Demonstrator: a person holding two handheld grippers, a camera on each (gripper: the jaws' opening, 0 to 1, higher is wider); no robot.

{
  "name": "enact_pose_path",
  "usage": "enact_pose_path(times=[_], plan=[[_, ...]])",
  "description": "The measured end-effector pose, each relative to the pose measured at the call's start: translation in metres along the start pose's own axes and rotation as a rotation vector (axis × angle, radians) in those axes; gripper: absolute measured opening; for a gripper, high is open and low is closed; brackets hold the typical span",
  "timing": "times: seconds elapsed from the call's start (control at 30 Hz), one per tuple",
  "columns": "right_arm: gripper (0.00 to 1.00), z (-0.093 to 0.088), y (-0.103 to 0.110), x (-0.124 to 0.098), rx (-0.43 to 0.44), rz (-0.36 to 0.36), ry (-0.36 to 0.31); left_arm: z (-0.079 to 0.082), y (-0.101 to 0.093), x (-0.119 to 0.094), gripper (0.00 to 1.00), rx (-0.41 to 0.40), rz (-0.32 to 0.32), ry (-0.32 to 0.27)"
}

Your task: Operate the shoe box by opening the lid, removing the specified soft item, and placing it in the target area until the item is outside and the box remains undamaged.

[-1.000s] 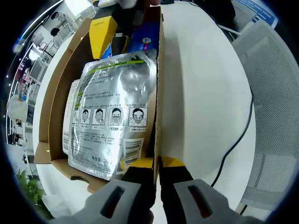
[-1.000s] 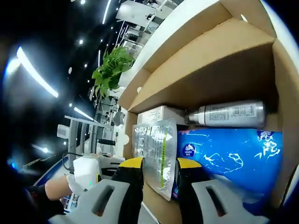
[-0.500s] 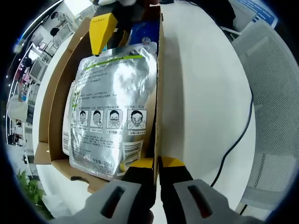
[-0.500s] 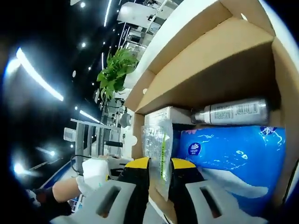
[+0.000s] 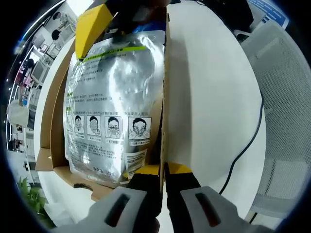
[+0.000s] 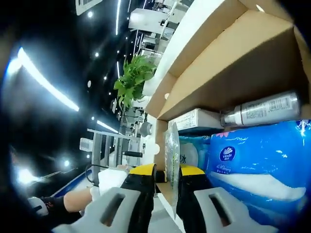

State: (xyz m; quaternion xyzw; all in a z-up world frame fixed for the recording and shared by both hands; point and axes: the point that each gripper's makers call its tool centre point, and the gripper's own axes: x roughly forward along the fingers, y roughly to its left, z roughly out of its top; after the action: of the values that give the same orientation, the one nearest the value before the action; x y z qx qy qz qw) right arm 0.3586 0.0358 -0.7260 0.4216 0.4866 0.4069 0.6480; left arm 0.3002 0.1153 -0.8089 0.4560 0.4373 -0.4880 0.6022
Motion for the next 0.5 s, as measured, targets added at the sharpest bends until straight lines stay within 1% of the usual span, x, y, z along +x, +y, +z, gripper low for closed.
enact_pose_path(times=[0.07,0.2,0.27,0.33,0.4,0.47,0.5], plan=[[0.12,0.0004,-0.0004,0.0006,0.006,0.003,-0.003,0.0000,0.0000,0.0001,0.01,-0.001,-0.002,0.002],[0.12,0.0002,-0.0030,0.0033,0.002,-0.006,-0.005,0.0001,0.0000,0.0005,0.01,0.000,-0.003,0.003],[0.13,-0.0013,-0.0025,0.0065,-0.017,-0.010,-0.005,0.0001,0.0000,0.0008,0.01,0.000,-0.003,0.002],[0.11,-0.0028,-0.0007,0.0088,-0.029,-0.009,-0.005,0.0001,-0.0002,0.0005,0.01,-0.001,-0.003,0.002],[0.07,-0.0028,-0.0047,0.0087,-0.034,-0.026,-0.004,0.0001,-0.0005,0.0005,0.01,0.001,-0.002,0.002],[0.07,-0.0011,-0.0072,0.0085,-0.025,-0.029,-0.003,-0.0001,-0.0005,0.0005,0.01,0.002,-0.001,0.002],[0.06,-0.0037,-0.0047,0.0085,-0.026,-0.028,-0.005,-0.0001,-0.0005,0.0006,0.01,0.002,-0.001,0.001]])
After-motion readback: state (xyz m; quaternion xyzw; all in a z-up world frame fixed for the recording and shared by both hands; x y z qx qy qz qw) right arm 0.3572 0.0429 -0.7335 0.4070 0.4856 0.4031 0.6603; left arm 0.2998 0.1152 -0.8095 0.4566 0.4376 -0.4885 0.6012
